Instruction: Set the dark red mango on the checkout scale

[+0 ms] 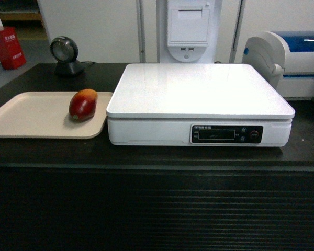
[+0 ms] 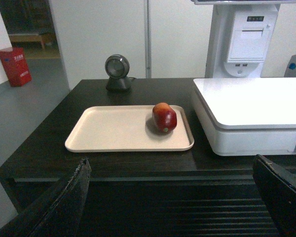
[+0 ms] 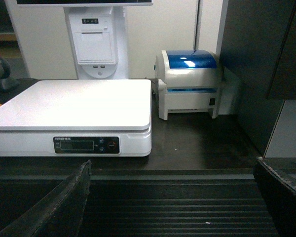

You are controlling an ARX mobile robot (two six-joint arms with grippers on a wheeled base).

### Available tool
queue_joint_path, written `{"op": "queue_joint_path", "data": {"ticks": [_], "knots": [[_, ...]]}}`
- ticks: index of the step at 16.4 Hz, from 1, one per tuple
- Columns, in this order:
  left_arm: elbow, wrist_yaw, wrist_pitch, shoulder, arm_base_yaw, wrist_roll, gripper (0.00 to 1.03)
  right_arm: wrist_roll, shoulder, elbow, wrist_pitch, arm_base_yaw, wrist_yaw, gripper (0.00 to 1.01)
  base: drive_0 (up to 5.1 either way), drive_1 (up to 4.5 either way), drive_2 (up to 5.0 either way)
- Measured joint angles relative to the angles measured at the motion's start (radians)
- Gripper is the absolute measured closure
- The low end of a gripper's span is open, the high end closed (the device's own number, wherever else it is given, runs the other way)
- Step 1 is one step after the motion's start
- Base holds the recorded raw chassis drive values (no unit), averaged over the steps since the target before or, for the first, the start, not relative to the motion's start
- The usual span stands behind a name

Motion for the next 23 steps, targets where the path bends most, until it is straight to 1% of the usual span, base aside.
{"op": "queue_joint_path", "data": {"ticks": [4,5,6,7,8,9,10,12,13,14,15,16,17,18,19,20,21,23], "knots": [[0.0,0.0,0.0,0.0,0.0,0.0,0.05,0.0,0.0,0.0,0.0,0.0,0.0,0.03,0.0,0.0,0.0],[0.003,-0.06,-0.015,0.008,-0.022,0.008,0.05,0.0,0.0,0.0,0.0,0.0,0.0,0.03,0.0,0.0,0.0],[0.018,-0.264,-0.02,0.066,-0.124,0.017,0.05,0.0,0.0,0.0,0.0,0.0,0.001,0.03,0.0,0.0,0.0],[0.037,-0.396,0.006,0.113,-0.19,0.039,0.05,0.0,0.0,0.0,0.0,0.0,-0.001,0.03,0.0,0.0,0.0],[0.059,-0.494,0.04,0.14,-0.199,0.047,0.05,0.0,0.0,0.0,0.0,0.0,0.0,0.03,0.0,0.0,0.0],[0.085,-0.481,0.095,0.171,-0.175,0.058,0.05,0.0,0.0,0.0,0.0,0.0,0.0,0.03,0.0,0.0,0.0],[0.107,-0.428,0.167,0.23,-0.135,0.069,0.05,0.0,0.0,0.0,0.0,0.0,0.0,0.03,0.0,0.0,0.0],[0.122,-0.26,0.385,0.466,-0.009,0.095,0.05,0.0,0.0,0.0,0.0,0.0,0.0,0.03,0.0,0.0,0.0],[0.154,-0.178,0.507,0.615,0.047,0.102,0.05,0.0,0.0,0.0,0.0,0.0,0.0,0.03,0.0,0.0,0.0],[0.225,-0.091,0.647,0.803,0.083,0.108,0.05,0.0,0.0,0.0,0.0,0.0,0.0,0.03,0.0,0.0,0.0],[0.304,-0.032,0.737,0.962,0.09,0.11,0.05,0.0,0.0,0.0,0.0,0.0,0.0,0.03,0.0,0.0,0.0],[0.403,0.017,0.777,1.143,0.086,0.11,0.05,0.0,0.0,0.0,0.0,0.0,0.0,0.03,0.0,0.0,0.0],[0.5,0.071,0.766,1.316,0.077,0.098,0.05,0.0,0.0,0.0,0.0,0.0,0.0,0.03,0.0,0.0,0.0],[0.591,0.071,0.736,1.477,0.059,0.101,0.05,0.0,0.0,0.0,0.0,0.0,0.0,0.03,0.0,0.0,0.0],[0.682,0.094,0.69,1.601,0.048,0.094,0.05,0.0,0.0,0.0,0.0,0.0,0.0,0.03,0.0,0.0,0.0],[0.796,0.103,0.636,1.724,0.036,0.094,0.05,0.0,0.0,0.0,0.0,0.0,0.0,0.03,0.0,0.0,0.0],[0.909,0.105,0.583,1.829,0.027,0.093,0.05,0.0,0.0,0.0,0.0,0.0,0.0,0.03,0.0,0.0,0.0],[1.077,0.118,0.483,1.971,0.011,0.093,0.05,0.0,0.0,0.0,0.0,0.0,0.0,0.03,0.0,0.0,0.0]]}}
